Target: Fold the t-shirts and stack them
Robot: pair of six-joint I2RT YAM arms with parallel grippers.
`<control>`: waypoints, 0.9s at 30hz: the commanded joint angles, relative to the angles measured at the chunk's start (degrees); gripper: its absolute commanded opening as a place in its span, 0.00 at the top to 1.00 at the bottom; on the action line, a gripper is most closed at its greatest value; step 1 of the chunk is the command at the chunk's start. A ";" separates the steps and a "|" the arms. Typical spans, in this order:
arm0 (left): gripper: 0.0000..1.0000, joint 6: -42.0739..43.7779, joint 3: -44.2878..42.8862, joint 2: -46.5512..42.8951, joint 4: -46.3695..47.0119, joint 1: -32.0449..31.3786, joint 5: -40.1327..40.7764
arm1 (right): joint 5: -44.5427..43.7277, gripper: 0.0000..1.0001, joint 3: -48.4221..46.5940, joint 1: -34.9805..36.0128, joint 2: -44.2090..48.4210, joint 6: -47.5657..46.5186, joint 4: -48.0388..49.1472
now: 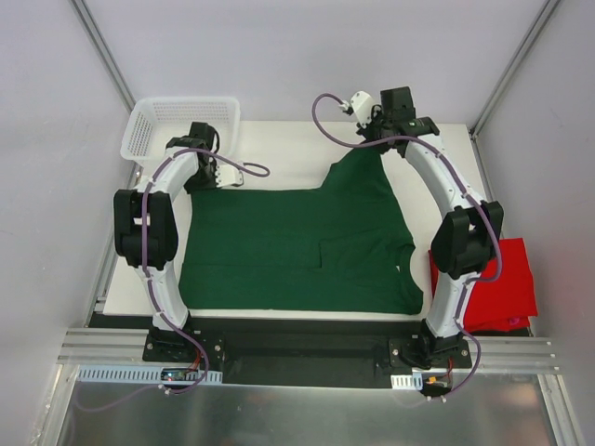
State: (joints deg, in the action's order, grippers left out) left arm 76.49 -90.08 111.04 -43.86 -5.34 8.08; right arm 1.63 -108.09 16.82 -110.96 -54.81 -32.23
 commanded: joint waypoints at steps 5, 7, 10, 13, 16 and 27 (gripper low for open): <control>1.00 1.03 0.88 -6.54 -1.67 -1.07 1.33 | -1.28 0.99 0.87 0.85 5.05 -1.53 -0.82; 1.00 1.38 0.79 -7.07 -1.58 -1.07 1.85 | -1.28 0.99 0.87 1.02 5.75 -1.79 -0.82; 1.00 1.65 0.79 -7.86 -1.67 -1.07 1.77 | -3.04 0.99 0.78 1.20 6.54 -1.88 -0.91; 1.00 1.65 0.70 -8.21 -1.76 -1.16 1.86 | -3.91 0.99 0.43 1.37 6.98 -2.50 -0.82; 1.00 1.65 0.70 -8.56 -1.76 -1.16 1.94 | -4.44 0.99 -0.01 1.55 7.42 -2.85 -0.82; 1.00 2.17 0.00 -9.44 -1.67 -1.16 2.03 | -6.20 0.99 -2.03 2.52 8.65 -5.13 -0.91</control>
State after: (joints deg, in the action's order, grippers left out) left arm 77.38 -89.47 105.16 -44.01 -6.07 8.25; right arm -2.85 -107.13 18.57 -106.65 -58.15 -33.87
